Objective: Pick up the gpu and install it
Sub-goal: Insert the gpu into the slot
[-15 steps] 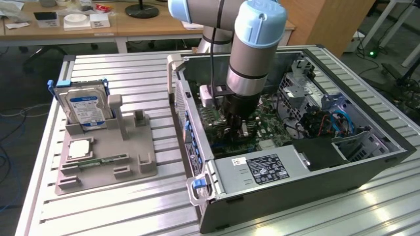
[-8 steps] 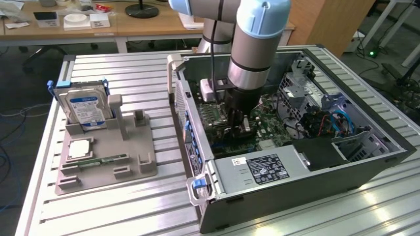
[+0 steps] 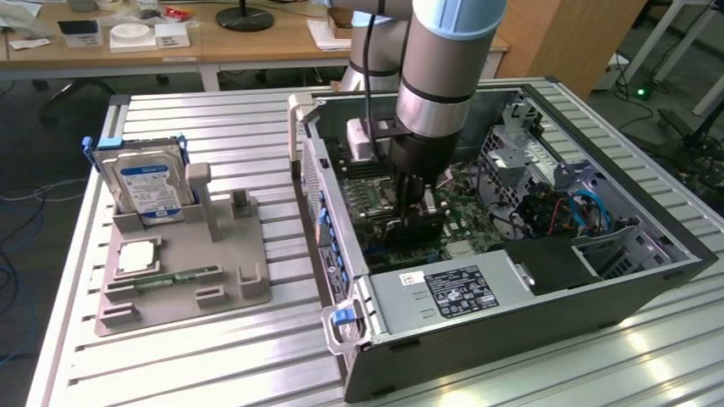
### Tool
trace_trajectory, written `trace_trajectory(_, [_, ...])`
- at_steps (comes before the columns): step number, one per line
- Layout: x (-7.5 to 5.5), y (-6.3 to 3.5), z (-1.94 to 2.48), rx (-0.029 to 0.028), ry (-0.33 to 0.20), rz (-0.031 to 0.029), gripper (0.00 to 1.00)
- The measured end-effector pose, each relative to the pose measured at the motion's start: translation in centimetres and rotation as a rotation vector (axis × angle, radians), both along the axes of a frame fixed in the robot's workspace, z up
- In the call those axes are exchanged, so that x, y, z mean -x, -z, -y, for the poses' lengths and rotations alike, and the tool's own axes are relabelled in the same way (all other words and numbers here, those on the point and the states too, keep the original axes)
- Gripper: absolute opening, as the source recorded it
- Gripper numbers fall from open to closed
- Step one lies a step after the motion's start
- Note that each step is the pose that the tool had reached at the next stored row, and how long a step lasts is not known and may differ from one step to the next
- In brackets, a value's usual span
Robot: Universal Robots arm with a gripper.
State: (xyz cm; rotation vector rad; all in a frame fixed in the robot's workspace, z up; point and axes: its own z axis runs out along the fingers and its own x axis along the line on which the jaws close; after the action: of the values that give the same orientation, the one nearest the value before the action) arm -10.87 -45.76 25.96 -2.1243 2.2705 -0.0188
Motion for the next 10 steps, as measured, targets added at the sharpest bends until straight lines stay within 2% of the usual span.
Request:
trace_trajectory(6, [0.0,-1.41,0.00,0.0000,0.000,0.0003,0.35])
trace_trajectory(10, [0.0,-1.52,0.00,-0.0002,0.000,0.0003,0.35])
